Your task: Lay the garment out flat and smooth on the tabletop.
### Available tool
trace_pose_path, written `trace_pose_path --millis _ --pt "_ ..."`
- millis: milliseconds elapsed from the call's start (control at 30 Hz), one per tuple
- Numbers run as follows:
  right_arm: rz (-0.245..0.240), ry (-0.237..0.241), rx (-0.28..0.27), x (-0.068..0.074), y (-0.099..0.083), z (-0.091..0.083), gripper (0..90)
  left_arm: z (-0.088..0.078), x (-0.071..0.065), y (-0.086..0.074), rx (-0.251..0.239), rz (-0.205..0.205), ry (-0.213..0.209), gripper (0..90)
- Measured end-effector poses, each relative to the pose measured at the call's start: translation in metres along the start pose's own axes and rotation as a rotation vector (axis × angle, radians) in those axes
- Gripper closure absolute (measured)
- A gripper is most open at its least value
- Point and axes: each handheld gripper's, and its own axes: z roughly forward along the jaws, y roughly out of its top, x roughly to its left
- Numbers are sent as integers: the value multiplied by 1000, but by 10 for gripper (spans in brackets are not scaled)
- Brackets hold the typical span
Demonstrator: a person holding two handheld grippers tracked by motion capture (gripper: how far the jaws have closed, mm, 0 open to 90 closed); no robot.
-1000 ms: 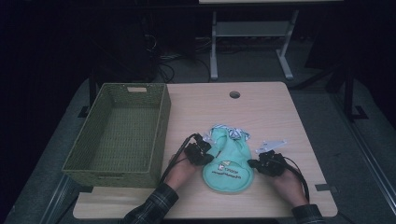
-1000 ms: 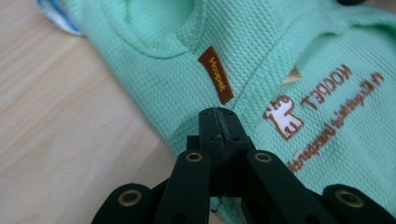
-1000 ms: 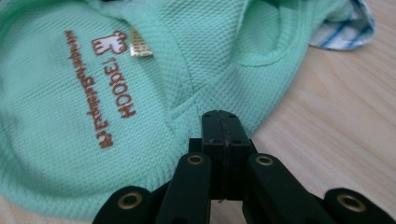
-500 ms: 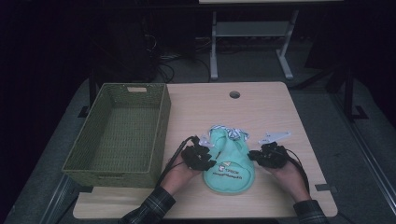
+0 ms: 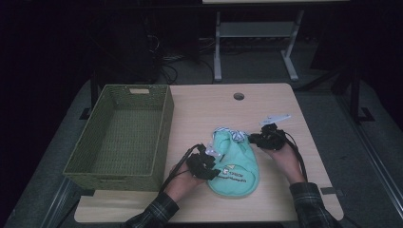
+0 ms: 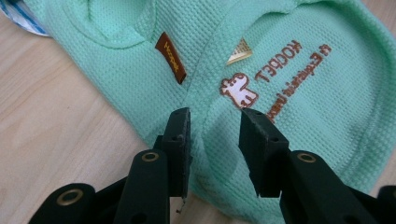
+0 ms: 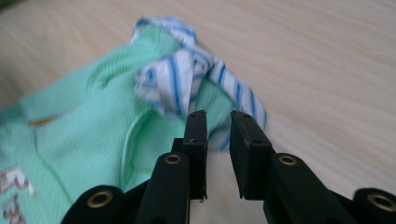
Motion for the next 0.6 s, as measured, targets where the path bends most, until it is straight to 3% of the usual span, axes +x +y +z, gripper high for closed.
trace_pose_path --millis 33,167,333,467,600 --pt "1 1 14 -1 2 3 744 0 0 0 0 0 0 631" --pt "5 -4 -12 -3 9 10 740 1 1 -1 4 0 0 648" --pt "39 11 34 -6 6 24 743 1 3 -2 9 3 2 706" --pt "25 9 49 -5 5 29 870 1 5 -2 2 -4 0 815" --pt "14 -4 35 -4 6 26 884 -2 5 -2 -2 -6 -14 880"
